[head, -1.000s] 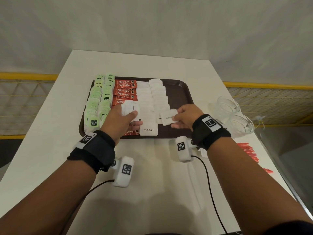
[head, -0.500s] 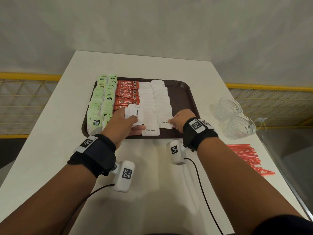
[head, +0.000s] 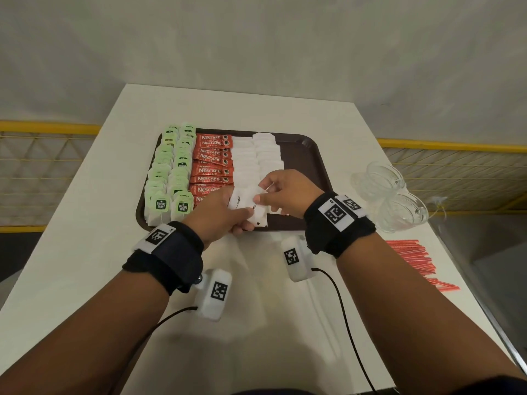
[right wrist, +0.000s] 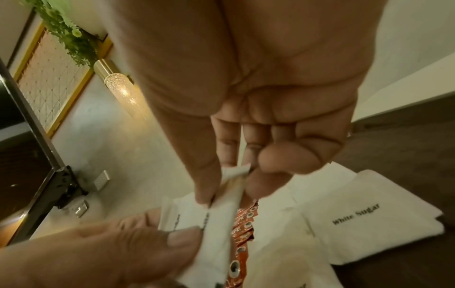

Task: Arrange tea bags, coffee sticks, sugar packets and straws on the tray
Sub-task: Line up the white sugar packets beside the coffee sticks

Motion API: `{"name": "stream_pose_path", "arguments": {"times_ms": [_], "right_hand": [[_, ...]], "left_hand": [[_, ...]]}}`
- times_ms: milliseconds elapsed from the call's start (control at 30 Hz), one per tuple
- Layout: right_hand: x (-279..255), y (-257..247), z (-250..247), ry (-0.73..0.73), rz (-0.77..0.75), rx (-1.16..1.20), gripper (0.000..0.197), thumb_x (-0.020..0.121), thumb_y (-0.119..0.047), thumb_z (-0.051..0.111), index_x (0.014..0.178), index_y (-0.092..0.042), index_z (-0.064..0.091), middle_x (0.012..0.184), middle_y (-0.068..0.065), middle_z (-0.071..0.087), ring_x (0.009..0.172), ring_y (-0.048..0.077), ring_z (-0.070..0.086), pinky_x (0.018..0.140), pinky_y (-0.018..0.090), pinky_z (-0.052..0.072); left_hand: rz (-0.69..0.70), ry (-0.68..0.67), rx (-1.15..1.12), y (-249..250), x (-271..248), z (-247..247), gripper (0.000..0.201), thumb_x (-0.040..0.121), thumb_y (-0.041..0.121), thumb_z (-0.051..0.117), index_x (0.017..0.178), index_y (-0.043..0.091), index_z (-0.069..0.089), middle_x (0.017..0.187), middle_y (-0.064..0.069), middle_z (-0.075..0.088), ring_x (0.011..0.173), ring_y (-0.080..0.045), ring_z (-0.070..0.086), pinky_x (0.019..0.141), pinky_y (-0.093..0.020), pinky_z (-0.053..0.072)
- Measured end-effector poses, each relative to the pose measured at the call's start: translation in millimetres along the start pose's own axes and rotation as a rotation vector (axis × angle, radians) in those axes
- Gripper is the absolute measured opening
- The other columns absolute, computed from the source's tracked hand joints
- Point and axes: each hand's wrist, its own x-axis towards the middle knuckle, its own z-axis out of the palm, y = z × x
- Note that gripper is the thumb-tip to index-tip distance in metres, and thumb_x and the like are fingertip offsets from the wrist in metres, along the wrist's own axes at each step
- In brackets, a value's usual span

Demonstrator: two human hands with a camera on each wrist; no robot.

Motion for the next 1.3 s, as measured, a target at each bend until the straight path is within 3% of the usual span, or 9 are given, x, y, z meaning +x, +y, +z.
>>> {"name": "stream_pose_path", "arguments": {"times_ms": [100,233,400,533,733,933,1100,1200,1300], "right_hand": [[2.4,11.7,-0.8,0.036,0.057,0.139,0.016,0.082,-0.017,0.076,0.087,-0.013,0.061,0.078,0.008,0.067,0.068,0.019,0.065,0.066,0.031,0.053],[0.7,32.6,-9.0,0.116,0.233,0.551,0.016,0.083,0.0,0.071,0.086,-0.004,0.056,0.1,0.021,0.068,0.072,0.024,0.072,0.074,0.036,0.06],[5.1,57.3,-7.3,0.198,0.378,0.603,0.024,0.082,0.005,0.07,0.076,-0.007,0.05,0.111,0.023,0.063,0.09,0.034,0.07,0.068,0.037,0.06],[10.7,63.4,1.9,0.18,0.438,0.519,0.026,0.083,-0.001,0.072,0.076,-0.011,0.049,0.109,0.021,0.065,0.085,0.034,0.071,0.068,0.038,0.061],[17.7,57.5,2.6,0.182,0.371,-0.11,0.038,0.081,-0.03,0.075,0.063,-0.017,0.045,0.071,0.001,0.055,0.082,0.024,0.059,0.081,0.032,0.052],[23.0,55.3,5.8,0.136,0.37,-0.215,0.038,0.079,-0.04,0.075,0.07,-0.015,0.048,0.101,0.013,0.07,0.096,0.029,0.068,0.09,0.04,0.054],[19.1,63.9,5.3,0.255,0.396,-0.161,0.053,0.078,-0.042,0.077,0.111,-0.007,0.055,0.101,0.005,0.062,0.091,0.022,0.059,0.078,0.03,0.047],[11.4,54.4,5.5,0.373,0.275,-0.123,0.039,0.085,-0.042,0.068,0.103,-0.009,0.057,0.091,0.0,0.058,0.084,0.019,0.055,0.078,0.029,0.046],[1.3,34.1,7.3,0.209,0.101,-0.033,0.032,0.086,-0.048,0.064,0.089,-0.016,0.062,0.086,0.0,0.064,0.08,0.018,0.064,0.079,0.035,0.055]], "left_hand": [[0.003,0.013,0.011,2.0,0.3,3.3,0.027,0.093,0.005,0.063,0.118,0.012,0.058,0.095,-0.009,0.073,0.067,-0.014,0.071,0.051,-0.02,0.051],[-0.051,0.086,-0.084,-0.2,0.0,-1.0,0.02,0.091,0.008,0.063,0.11,0.014,0.06,0.104,-0.007,0.073,0.072,-0.019,0.071,0.06,-0.025,0.051],[-0.095,0.129,-0.136,-4.2,-2.1,-3.3,0.025,0.096,0.012,0.053,0.121,0.01,0.054,0.105,-0.009,0.072,0.074,-0.02,0.071,0.067,-0.03,0.051],[-0.103,0.132,-0.154,-3.9,-2.5,-1.6,0.025,0.097,0.013,0.051,0.122,0.012,0.053,0.106,-0.009,0.072,0.074,-0.021,0.071,0.066,-0.031,0.051],[-0.104,0.146,-0.161,-4.0,-4.1,-4.1,0.024,0.098,0.01,0.046,0.121,0.012,0.052,0.105,-0.01,0.073,0.075,-0.021,0.071,0.066,-0.03,0.052],[-0.078,0.148,-0.229,-4.7,-8.4,-4.8,0.03,0.098,0.002,0.031,0.122,0.007,0.048,0.106,-0.021,0.069,0.075,-0.026,0.069,0.064,-0.03,0.056],[-0.059,0.128,-0.222,-9.7,-5.5,-3.1,0.03,0.1,-0.002,0.034,0.124,0.007,0.049,0.113,-0.009,0.066,0.085,-0.027,0.073,0.073,-0.03,0.061],[-0.04,0.109,-0.267,-11.5,-4.4,-2.5,0.031,0.1,-0.001,0.04,0.128,0.007,0.05,0.123,-0.005,0.064,0.105,-0.03,0.069,0.084,-0.033,0.06],[0.015,0.172,-0.139,-14.8,0.6,-1.7,0.024,0.098,0.005,0.053,0.122,0.009,0.053,0.12,-0.007,0.068,0.109,-0.024,0.066,0.091,-0.037,0.056]]}}
